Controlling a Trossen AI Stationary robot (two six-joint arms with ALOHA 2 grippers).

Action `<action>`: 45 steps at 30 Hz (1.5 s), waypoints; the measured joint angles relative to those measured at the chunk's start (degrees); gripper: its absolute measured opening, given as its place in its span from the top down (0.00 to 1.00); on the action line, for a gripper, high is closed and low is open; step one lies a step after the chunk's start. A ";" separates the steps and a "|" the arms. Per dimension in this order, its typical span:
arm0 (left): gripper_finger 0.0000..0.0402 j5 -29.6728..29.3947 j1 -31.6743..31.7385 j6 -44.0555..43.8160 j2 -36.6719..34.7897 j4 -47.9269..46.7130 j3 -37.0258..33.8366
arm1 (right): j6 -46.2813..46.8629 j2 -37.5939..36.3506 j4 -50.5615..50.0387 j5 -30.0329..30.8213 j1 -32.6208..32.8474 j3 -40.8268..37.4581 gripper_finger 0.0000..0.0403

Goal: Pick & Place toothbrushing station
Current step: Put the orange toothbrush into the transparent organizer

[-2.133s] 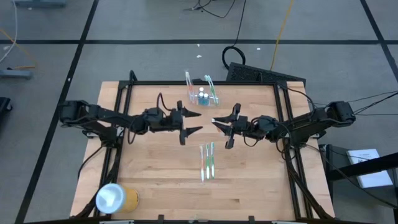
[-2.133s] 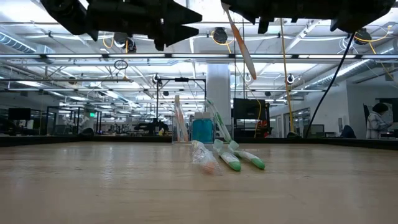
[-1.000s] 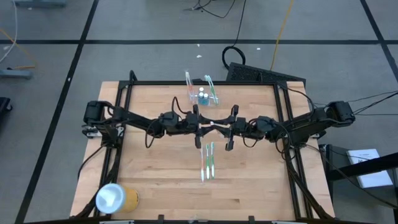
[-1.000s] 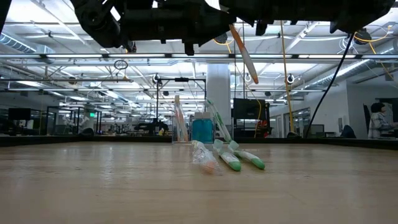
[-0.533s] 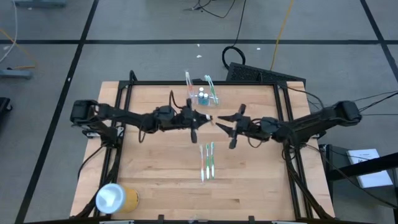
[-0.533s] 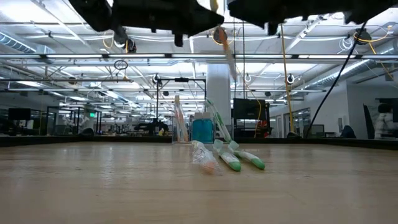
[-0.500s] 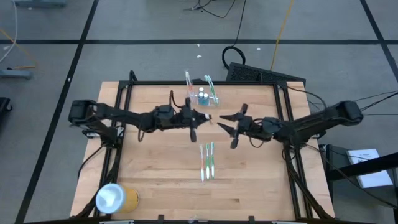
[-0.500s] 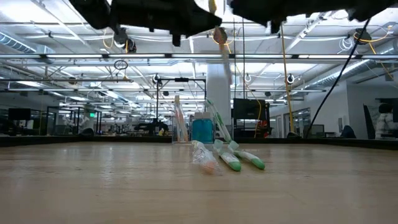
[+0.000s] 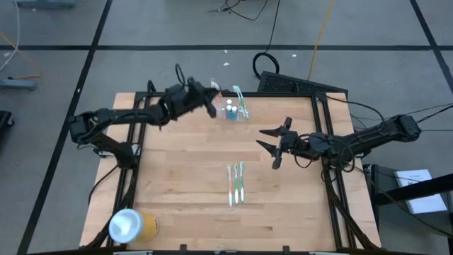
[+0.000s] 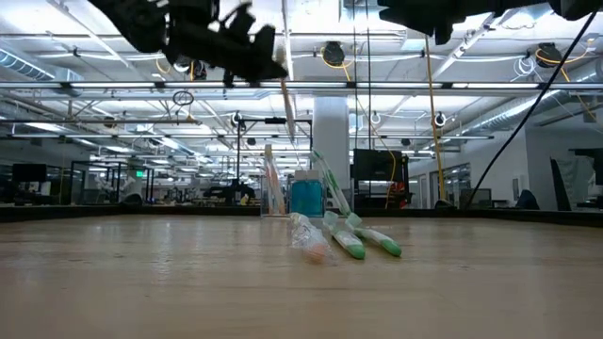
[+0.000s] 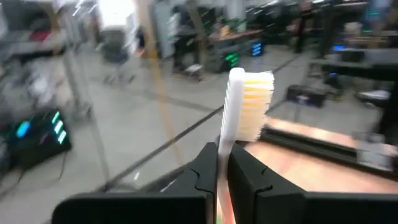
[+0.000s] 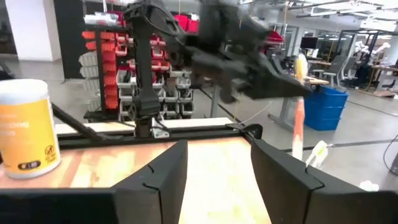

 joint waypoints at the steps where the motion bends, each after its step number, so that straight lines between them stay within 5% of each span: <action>1: 0.96 0.39 1.91 -1.60 0.28 -0.57 -0.08 | 0.00 -0.01 0.18 0.03 -0.20 -0.08 0.58; 11: 0.96 2.90 9.90 -8.43 7.10 1.46 -0.69 | -0.35 0.00 0.13 0.01 -0.98 -0.18 0.59; 26: 0.95 1.61 9.84 -16.20 15.53 3.56 -0.69 | 0.28 0.00 4.75 -0.03 -1.22 -2.89 0.60; 45: 0.94 0.55 8.55 -19.35 16.43 0.04 -0.69 | 0.31 0.00 4.92 -0.03 -1.22 -2.91 0.60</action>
